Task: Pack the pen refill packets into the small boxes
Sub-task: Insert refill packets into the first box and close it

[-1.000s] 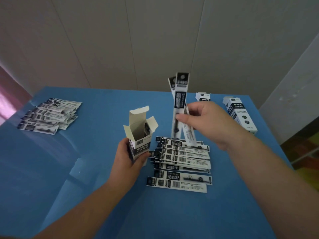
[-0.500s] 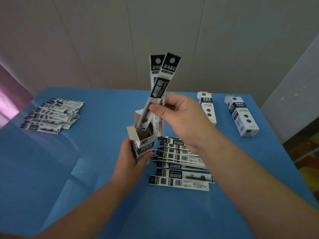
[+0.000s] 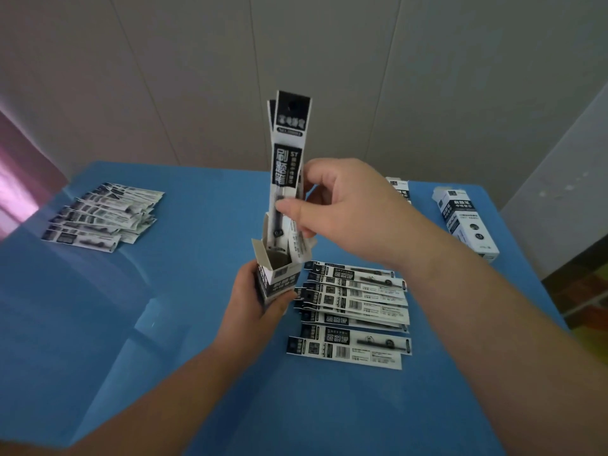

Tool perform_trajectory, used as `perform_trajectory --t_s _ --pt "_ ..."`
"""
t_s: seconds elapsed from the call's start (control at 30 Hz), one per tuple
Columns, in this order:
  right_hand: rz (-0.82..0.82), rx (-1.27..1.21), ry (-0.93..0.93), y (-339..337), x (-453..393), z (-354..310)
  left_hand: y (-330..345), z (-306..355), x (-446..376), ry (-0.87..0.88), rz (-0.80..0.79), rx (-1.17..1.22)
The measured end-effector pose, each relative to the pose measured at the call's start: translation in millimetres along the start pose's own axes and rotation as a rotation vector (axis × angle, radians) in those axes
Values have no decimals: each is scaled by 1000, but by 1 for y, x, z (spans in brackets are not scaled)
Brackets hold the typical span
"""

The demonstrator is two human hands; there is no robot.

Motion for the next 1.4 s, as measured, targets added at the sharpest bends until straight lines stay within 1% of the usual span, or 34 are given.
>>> perform_trajectory --t_s 0.13,0.23,0.3,0.4,0.5,0.6,0.77,0.9,1.13,1.2,1.27,1.3,1.4 --pt "39 -65 -23 -3 -4 -1 -1 -2 0 -6 -4 -15" --pt "-8 -96 6 -2 -8 6 0 -3 1 -7 -16 -42" --pt "-38 -117 18 0 -9 12 -1 -4 1 -9 -3 -16" --pt "-17 -170 2 -5 -6 20 -3 -5 -1 -13 12 11" --pt "-53 -192 29 -5 -3 28 -4 -4 -1 -10 9 0" --pt "-88 -108 63 -1 -5 32 -2 -4 -1 0 -4 -24" --pt "-134 64 55 12 -11 26 -1 -2 -3 -5 -9 -24" --pt "-112 221 73 12 -9 32 -3 -4 -1 -8 -3 -4" --pt "-69 114 65 7 -6 45 -2 -8 -2 -23 20 0" --pt "-7 94 104 7 -5 62 -2 -8 -3 -20 23 0" --pt "35 160 179 9 -2 90 -2 -7 -3 -16 24 -8" --pt "-7 261 225 12 2 106 -1 -7 -3 -15 23 -14" --pt "-308 612 358 40 22 157 -2 -5 -1 -17 25 -27"
Point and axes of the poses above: each hand's wrist, its own x-axis away from the middle knuckle, its own y-axis out of the palm, z = x × y, the point moved 7 cm from there along -x, towards the middle knuckle, and after that the axes turned 13 degrees about x, right-handed, at the moved point
